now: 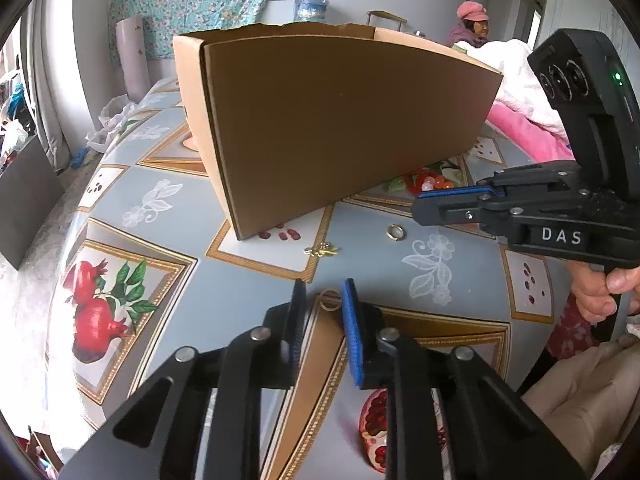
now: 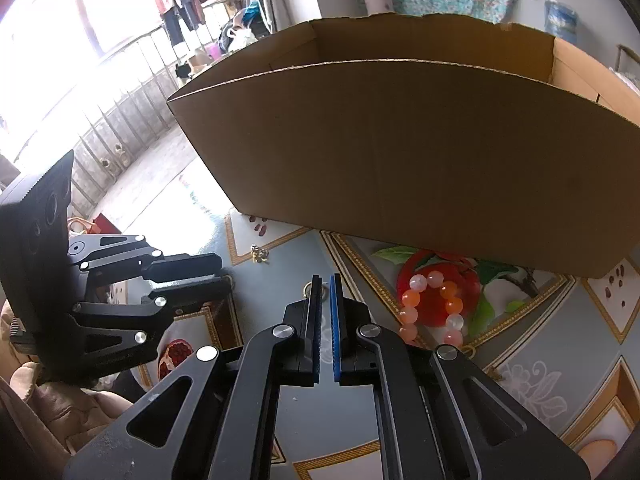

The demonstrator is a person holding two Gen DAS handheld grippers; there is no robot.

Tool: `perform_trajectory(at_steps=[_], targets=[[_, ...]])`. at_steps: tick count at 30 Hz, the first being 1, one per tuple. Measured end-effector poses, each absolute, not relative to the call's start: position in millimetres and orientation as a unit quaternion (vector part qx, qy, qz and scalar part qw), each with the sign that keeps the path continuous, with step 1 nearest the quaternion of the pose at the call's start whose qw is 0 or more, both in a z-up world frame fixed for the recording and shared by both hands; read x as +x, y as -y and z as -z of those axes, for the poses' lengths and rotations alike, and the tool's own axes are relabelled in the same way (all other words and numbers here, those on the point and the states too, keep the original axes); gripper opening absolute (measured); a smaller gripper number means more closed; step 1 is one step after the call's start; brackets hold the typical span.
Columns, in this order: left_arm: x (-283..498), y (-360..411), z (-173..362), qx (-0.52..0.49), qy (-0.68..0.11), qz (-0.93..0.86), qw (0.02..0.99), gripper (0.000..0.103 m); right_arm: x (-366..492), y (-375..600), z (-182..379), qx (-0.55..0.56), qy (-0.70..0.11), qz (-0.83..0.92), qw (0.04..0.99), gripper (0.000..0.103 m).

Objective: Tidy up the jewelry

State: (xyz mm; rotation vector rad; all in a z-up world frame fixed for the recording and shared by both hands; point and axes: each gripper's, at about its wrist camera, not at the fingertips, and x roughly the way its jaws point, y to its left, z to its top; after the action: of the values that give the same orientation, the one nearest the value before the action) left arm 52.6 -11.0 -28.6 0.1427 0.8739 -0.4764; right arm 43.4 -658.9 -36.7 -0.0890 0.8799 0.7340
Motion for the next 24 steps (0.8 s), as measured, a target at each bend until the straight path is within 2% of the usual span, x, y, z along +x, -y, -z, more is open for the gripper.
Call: perform_trajectory(at_steps=[4, 6, 8, 14, 24], targets=[[51.4, 13.8, 28.6, 0.076, -0.418, 0.235, 0.874, 0.016, 43.3, 658.4, 37.0, -0.043, -0.417, -0.348, 0.838, 0.011], [50.5, 15.7, 28.8, 0.080, -0.416, 0.239, 0.874, 0.016, 42.4, 656.6, 37.2, -0.047, -0.417, -0.349, 0.838, 0.023], [50.6, 16.4, 28.8, 0.080, -0.415, 0.240, 0.874, 0.016, 40.5, 653.6, 36.8, -0.053, -0.414, -0.352, 0.838, 0.027], [50.7, 14.2, 29.7, 0.078, -0.412, 0.240, 0.875, 0.010, 34.4, 639.1, 37.9, -0.086, -0.407, -0.357, 0.837, 0.027], [47.8, 10.5, 29.6, 0.075, -0.409, 0.244, 0.876, 0.010, 29.2, 618.3, 42.8, -0.164, -0.385, -0.370, 0.829, 0.027]])
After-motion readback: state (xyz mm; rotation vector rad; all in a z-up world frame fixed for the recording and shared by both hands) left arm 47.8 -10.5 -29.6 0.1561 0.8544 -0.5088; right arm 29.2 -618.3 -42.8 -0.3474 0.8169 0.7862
